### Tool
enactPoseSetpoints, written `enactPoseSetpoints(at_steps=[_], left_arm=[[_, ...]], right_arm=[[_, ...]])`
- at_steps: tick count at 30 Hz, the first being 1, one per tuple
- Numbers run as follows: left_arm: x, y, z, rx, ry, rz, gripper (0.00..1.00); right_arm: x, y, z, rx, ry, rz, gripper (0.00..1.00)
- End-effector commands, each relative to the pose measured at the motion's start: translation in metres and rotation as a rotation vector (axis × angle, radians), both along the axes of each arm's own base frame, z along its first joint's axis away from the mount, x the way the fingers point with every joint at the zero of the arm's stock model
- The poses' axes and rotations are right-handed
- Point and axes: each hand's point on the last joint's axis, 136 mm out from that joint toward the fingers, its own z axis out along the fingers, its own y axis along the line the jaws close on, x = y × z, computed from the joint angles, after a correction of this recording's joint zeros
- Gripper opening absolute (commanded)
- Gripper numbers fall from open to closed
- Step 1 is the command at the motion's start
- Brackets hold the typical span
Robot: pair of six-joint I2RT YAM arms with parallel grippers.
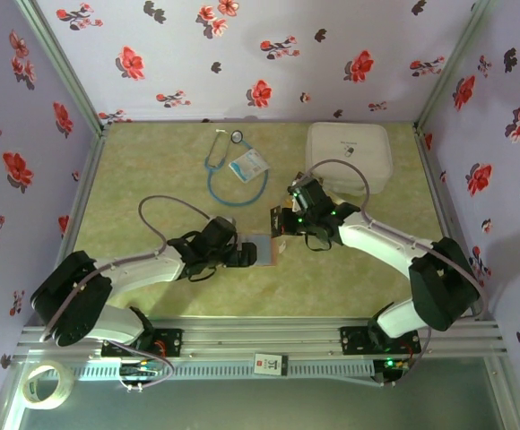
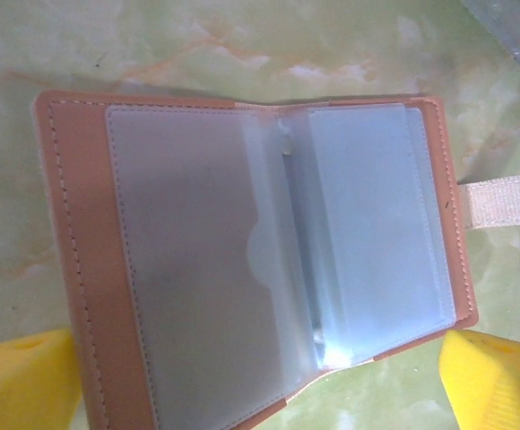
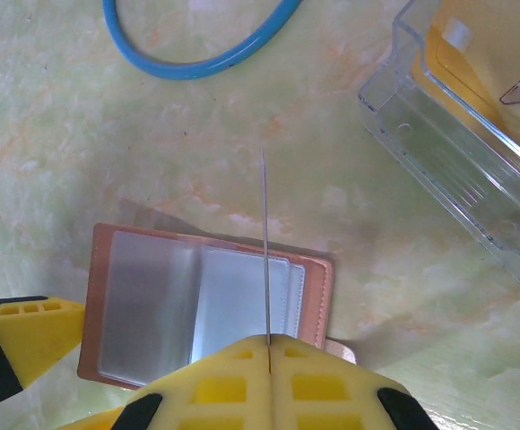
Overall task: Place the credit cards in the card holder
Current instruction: Move the card holder to the center of the table, then insert the credit card into the card slot.
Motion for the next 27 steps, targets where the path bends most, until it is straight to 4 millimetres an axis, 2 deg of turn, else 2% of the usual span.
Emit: enactPoseSetpoints(at_steps=[1,4,9,18,27], left_arm=[[0.002,0.021,0.005,0.093,-0.019,0.053,1.00],[0.005,0.040,0.008,0.153,-0.035,0.085,1.00],[0.019,0.055,0.011,0.192,-0.045,0.095,1.00],[0.031,0.059,0.001,0.254,-0.032,0.048,1.00],[0.025,0.064,-0.011,0.273,-0.010,0.038,1.00]], right_arm=[[-0.005,-0.002,0.006,0.023,0.004,0.005,0.00],[-0.006,0.002,0.008,0.063,0.005,0.001,0.00],[-0.011,0.018,0.012,0.146,0.009,0.006,0.00],[-0.017,0.040,0.000,0.258,0.016,-0.020,0.00],[-0.019,0.044,-0.007,0.314,-0.005,-0.034,0.00]])
